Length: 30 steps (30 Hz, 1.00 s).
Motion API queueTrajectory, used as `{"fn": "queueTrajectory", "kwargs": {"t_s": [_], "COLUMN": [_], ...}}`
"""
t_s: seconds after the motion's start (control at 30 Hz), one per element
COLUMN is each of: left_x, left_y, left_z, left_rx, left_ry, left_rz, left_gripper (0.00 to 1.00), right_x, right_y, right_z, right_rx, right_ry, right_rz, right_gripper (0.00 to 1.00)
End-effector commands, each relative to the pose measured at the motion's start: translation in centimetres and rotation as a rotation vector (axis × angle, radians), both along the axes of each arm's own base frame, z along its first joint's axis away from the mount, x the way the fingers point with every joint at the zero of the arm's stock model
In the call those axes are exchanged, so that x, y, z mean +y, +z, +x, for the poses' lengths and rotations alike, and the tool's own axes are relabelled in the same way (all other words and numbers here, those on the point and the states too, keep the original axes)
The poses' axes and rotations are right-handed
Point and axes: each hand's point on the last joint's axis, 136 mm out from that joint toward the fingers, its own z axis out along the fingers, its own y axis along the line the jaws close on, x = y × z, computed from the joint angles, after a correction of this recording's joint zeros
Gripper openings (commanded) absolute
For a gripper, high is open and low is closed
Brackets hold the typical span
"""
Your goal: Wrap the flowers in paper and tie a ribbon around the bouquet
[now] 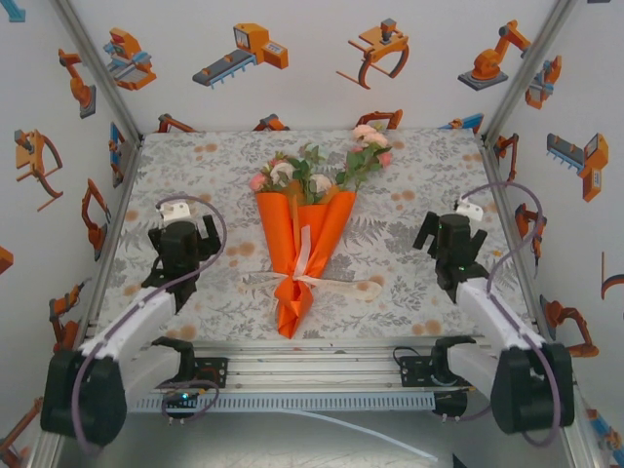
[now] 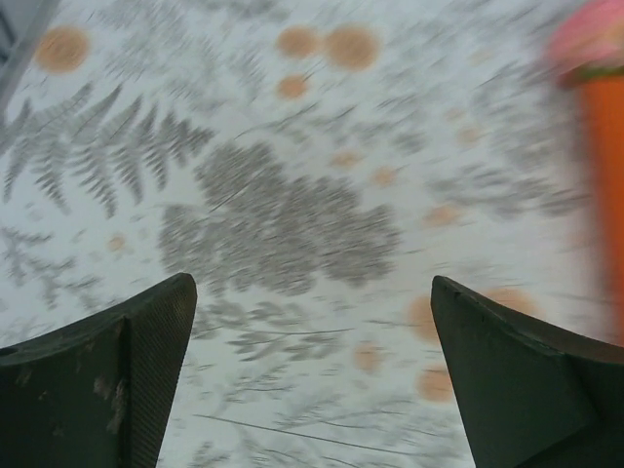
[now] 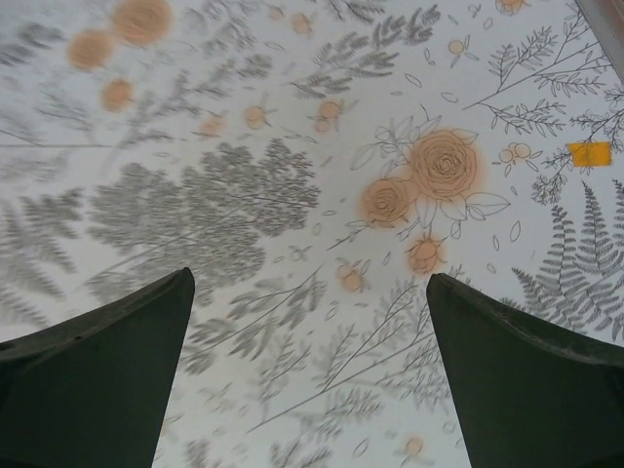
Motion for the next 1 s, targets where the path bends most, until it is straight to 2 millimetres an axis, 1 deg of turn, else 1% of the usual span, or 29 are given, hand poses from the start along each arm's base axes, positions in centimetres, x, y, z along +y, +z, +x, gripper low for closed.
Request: {"fn": "queueTrajectory", "kwargs": {"t_s": [0.0,0.03,0.07,0.1,0.13,0.17,0.2,0.23,0.27,0.3,0.33,0.37,0.43,0.47,0.53,0.8,0.97], "left_x": [2.8,3.4,3.3,3.1,3.1,2.9,2.5,1.8,1.7,2.0,2.4,2.7,2.7,2.6,2.5,2.4,2.4], "left_y": [-0.2,-0.4,-0.3,-0.6,-1.6,-3.0,-3.5,-3.1,-3.7,-3.9,-4.0,-3.8,-4.1,-3.9,-4.0,-4.0,-4.0], "left_z": [2.1,2.7,3.1,3.8,4.7,5.3,6.1,6.1,5.6,5.7,6.3,6.6,6.4,6.5,6.4,6.5,6.5], "left_rx": [-0.134,-0.182,-0.19,-0.174,-0.143,-0.117,-0.162,-0.189,-0.114,-0.092,-0.115,-0.118,-0.072,-0.103,-0.074,-0.078,-0.08], "left_ry": [0.043,0.043,0.019,-0.012,-0.027,-0.039,-0.074,-0.11,-0.113,-0.106,-0.086,-0.061,-0.053,-0.059,-0.059,-0.067,-0.066], "left_rz": [0.032,0.003,0.009,0.019,-0.002,-0.013,0.002,0.005,-0.013,-0.023,-0.018,-0.004,-0.003,0.003,0.002,0.005,0.004], "left_gripper": [0.97,0.97,0.97,0.97,0.97,0.97,0.97,0.97,0.97,0.97,0.97,0.97,0.97,0.97,0.97,0.97,0.97], "right_x": [-1.0,-1.4,-1.6,-1.2,-0.8,-0.7,-0.3,-0.1,-0.3,-0.5,-0.8,-0.8,-0.8,-0.8,-0.7,-0.2,-0.1], "right_y": [0.4,-0.6,-0.7,-0.7,-1.0,-1.9,-2.7,-2.5,-2.8,-2.6,-2.8,-2.8,-2.8,-2.8,-2.8,-2.8,-2.8], "right_z": [3.8,4.6,5.2,5.9,6.2,6.3,6.4,6.1,5.9,6.1,6.2,6.2,6.2,6.2,6.2,6.5,6.3], "right_rx": [-0.115,-0.111,-0.119,-0.121,-0.142,-0.155,-0.199,-0.217,-0.2,-0.212,-0.188,-0.19,-0.191,-0.193,-0.193,-0.186,-0.191], "right_ry": [0.062,0.061,0.066,0.107,0.138,0.149,0.192,0.202,0.19,0.177,0.16,0.164,0.166,0.166,0.167,0.194,0.206], "right_rz": [-0.124,-0.119,-0.102,-0.101,-0.113,-0.101,-0.09,-0.08,-0.079,-0.081,-0.077,-0.084,-0.084,-0.082,-0.082,-0.082,-0.085], "right_gripper": [0.94,0.95,0.95,0.95,0.96,0.96,0.96,0.97,0.97,0.96,0.97,0.99,0.99,0.99,0.99,0.99,0.99]}}
